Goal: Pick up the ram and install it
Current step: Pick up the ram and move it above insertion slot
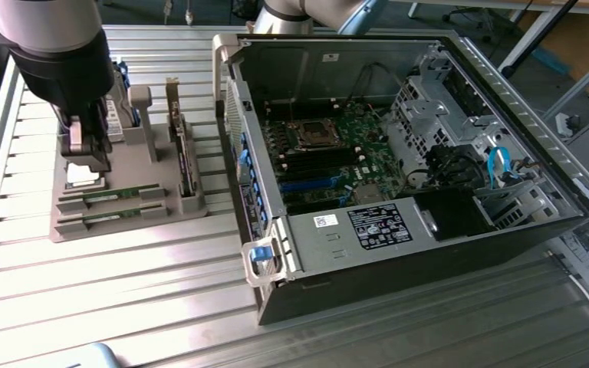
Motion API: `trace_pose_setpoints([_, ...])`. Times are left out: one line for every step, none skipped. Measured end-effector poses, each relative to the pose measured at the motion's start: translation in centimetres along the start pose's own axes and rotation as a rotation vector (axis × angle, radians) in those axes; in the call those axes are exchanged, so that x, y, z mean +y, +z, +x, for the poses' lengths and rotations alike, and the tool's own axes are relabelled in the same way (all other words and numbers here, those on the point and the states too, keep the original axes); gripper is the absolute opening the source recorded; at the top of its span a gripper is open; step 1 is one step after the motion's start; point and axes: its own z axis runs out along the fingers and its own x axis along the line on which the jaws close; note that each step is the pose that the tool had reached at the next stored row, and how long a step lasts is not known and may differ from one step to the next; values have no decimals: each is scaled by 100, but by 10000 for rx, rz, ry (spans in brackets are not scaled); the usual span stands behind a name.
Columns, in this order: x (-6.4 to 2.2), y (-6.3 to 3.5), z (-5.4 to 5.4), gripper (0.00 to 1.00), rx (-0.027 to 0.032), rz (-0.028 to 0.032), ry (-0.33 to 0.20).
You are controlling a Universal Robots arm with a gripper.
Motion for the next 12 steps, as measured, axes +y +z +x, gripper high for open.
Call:
trace_pose_setpoints([0, 4, 0, 36, 0, 0, 0])
trace_pose_setpoints([0, 8, 0, 36, 0, -1, 0])
trace_pose_setpoints([0, 13, 0, 36, 0, 0, 0])
trace_pose_setpoints([-1, 18, 0, 36, 0, 0, 0])
trace_pose_setpoints([-1, 22, 0, 36, 0, 0, 1])
trace_pose_setpoints([-1, 27, 0, 36, 1, 0, 0])
trace_pose_setpoints([-1, 31, 0, 36, 0, 0, 0])
trace_pose_setpoints([-1, 34, 0, 36, 0, 0, 0])
trace_pose_setpoints([-1, 38, 0, 36, 1, 0, 0])
trace_pose_setpoints([-2, 43, 0, 36, 0, 0, 0])
trace_pose_setpoints([-2, 47, 0, 36, 0, 0, 0])
trace_pose_setpoints([-2, 51, 0, 36, 0, 0, 0])
